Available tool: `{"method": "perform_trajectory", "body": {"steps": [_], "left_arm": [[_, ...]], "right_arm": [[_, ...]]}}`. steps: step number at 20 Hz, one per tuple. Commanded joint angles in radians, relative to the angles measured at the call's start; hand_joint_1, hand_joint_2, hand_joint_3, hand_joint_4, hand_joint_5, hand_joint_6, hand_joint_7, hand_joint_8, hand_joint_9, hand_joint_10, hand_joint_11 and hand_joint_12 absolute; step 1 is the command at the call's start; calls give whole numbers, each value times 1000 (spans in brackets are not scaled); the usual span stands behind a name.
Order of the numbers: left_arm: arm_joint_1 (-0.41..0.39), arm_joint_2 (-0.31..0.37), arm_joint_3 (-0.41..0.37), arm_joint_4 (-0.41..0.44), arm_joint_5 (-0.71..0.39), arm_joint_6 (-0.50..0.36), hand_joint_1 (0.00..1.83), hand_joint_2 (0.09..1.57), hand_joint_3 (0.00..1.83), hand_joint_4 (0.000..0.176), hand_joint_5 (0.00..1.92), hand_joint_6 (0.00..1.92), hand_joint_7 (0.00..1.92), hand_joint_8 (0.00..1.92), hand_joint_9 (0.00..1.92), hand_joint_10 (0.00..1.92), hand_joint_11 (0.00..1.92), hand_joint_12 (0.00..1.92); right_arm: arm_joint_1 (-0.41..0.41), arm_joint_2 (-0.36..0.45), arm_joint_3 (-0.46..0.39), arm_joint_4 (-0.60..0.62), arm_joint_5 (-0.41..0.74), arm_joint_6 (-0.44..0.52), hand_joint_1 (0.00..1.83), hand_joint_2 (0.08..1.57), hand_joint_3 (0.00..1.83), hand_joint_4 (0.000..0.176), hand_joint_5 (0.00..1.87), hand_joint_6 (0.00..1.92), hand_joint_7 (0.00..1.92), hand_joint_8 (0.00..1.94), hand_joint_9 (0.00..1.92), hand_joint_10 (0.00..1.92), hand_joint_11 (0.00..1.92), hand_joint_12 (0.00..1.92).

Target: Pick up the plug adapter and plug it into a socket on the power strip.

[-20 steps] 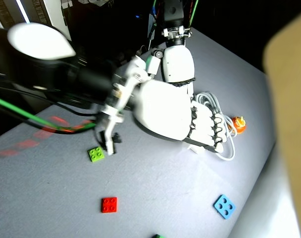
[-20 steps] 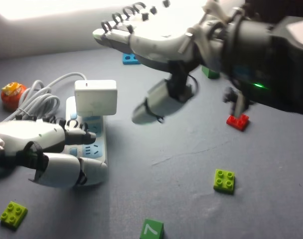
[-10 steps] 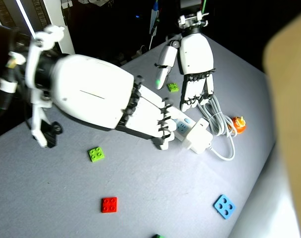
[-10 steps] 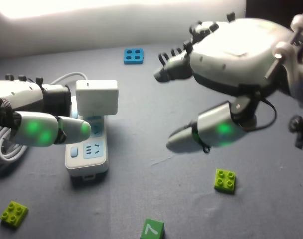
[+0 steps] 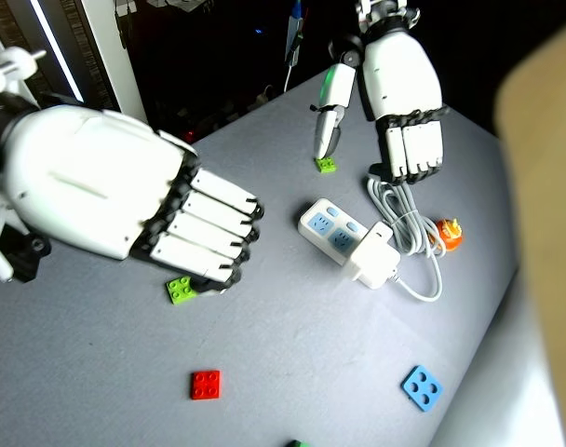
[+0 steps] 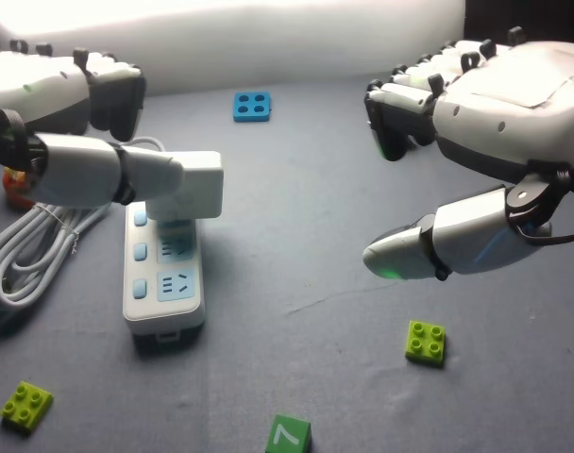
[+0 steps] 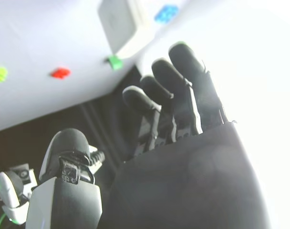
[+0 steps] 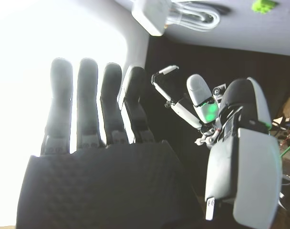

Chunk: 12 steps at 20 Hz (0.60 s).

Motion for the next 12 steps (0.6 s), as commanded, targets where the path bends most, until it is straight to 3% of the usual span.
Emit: {"method": "perform_trajectory", "body": {"steps": [1,3,4,5,6,7,8,9,10,11,12], "left_arm": [[-19,6,-11,14,-49,5,86,1235,0,0,91,1921,14,1921,113,1921,205,1921],[-31,4,-32,14,-53,7,87,1235,0,0,91,1921,15,1921,113,1921,205,1921],[-37,2,-43,14,-64,8,17,1227,0,0,313,1921,308,1921,322,1921,399,1921],[-43,0,-55,14,-85,8,17,1227,0,0,313,1921,308,1921,322,1921,399,1921],[-53,-1,-67,14,-114,8,5,1197,0,0,1143,1921,1146,1921,1034,1921,1030,1921],[-62,-2,-76,14,-133,7,0,1196,0,0,1358,1921,1369,1921,1276,1921,1213,1921],[-71,-3,-86,14,-151,6,170,1205,0,69,1512,1921,1532,1921,1535,1921,1510,1921],[-80,-4,-90,14,-153,6,170,1205,0,69,1512,1921,1532,1921,1535,1921,1510,1921],[-87,-6,-94,14,-159,6,243,1231,5,59,1556,1921,1576,1921,1583,1921,1571,1921],[-95,-7,-99,14,-169,6,524,1340,24,49,1566,1921,1611,1921,1637,1921,1636,1921],[-98,-8,-103,13,-176,6,592,1377,23,41,1597,1921,1647,1921,1676,1921,1681,1921]], "right_arm": [[4,3,-4,-38,-11,28,285,923,0,0,4,1729,37,1883,42,1921,0,1921],[-3,5,-11,-38,-16,62,285,923,0,0,4,1729,37,1883,42,1921,0,1921],[-9,7,-23,-38,-20,63,245,939,3,0,84,1883,88,1929,126,1921,139,1921],[-16,10,-32,-38,-24,63,245,939,3,0,84,1883,88,1929,126,1921,139,1921],[-23,12,-42,-38,-32,63,192,964,4,0,311,1913,310,1939,363,1921,489,1921],[-29,15,-51,-38,-34,63,171,972,2,0,452,1919,457,1941,507,1921,666,1921],[-27,19,-60,-38,-32,44,172,1015,3,0,1087,1921,1139,1941,1107,1921,1153,1921],[-25,25,-66,-39,-32,28,172,1015,3,0,1087,1921,1139,1941,1107,1921,1153,1921],[-24,31,-67,-46,-36,29,174,1015,0,0,1251,1921,1300,1941,1269,1921,1288,1921],[-28,40,-66,-46,-50,33,207,1063,1,0,1459,1921,1503,1941,1477,1921,1427,1921],[-35,46,-65,-46,-51,34,208,1081,3,0,1490,1921,1535,1941,1514,1921,1446,1921]]}}
